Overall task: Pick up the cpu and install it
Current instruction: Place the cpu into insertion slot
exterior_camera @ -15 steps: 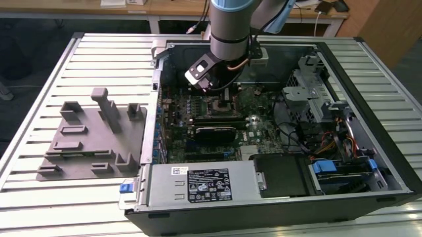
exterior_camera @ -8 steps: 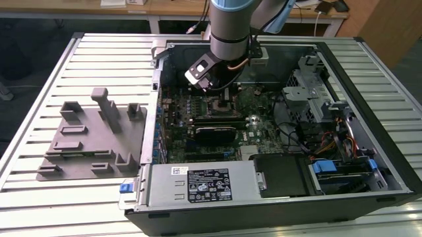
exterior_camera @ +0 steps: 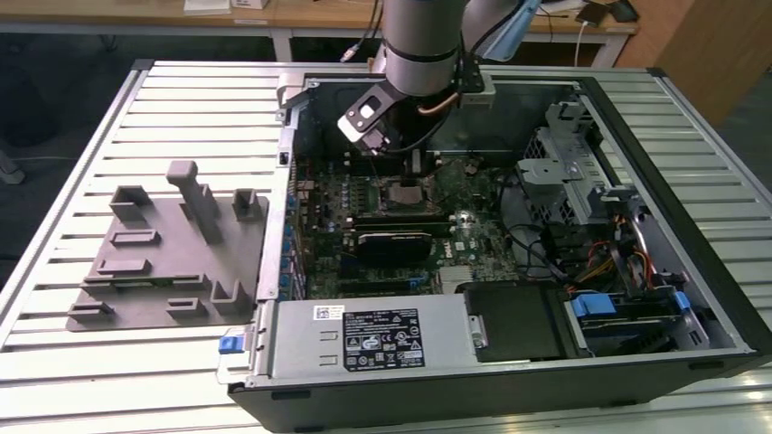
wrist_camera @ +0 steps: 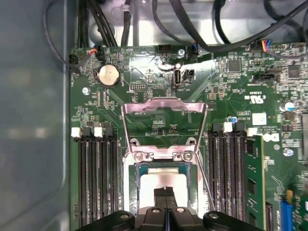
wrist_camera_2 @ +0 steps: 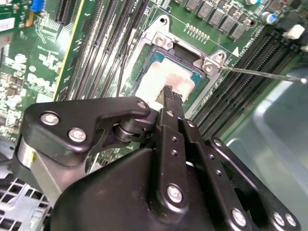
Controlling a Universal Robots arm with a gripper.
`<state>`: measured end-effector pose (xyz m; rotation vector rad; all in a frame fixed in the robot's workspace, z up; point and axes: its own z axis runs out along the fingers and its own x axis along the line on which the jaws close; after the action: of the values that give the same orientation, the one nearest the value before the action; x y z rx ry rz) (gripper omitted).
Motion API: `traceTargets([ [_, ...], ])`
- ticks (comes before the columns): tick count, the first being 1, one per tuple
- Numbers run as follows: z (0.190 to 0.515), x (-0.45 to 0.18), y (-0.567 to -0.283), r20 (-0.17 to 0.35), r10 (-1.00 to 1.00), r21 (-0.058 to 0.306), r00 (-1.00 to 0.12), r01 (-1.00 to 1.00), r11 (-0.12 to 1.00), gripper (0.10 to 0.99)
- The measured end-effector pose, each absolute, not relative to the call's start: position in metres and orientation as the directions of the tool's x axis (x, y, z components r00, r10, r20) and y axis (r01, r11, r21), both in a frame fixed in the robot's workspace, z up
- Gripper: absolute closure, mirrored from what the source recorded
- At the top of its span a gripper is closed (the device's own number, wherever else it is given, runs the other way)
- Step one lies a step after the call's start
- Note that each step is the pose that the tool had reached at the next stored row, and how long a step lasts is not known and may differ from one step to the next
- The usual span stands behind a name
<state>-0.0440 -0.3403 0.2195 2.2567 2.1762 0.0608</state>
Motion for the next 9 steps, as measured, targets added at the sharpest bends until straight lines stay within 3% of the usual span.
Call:
traceTargets([
  [9,0.239,-0.044,-0.34,0.024,0.999,0.032,0.036,0.999,-0.037,0.98],
])
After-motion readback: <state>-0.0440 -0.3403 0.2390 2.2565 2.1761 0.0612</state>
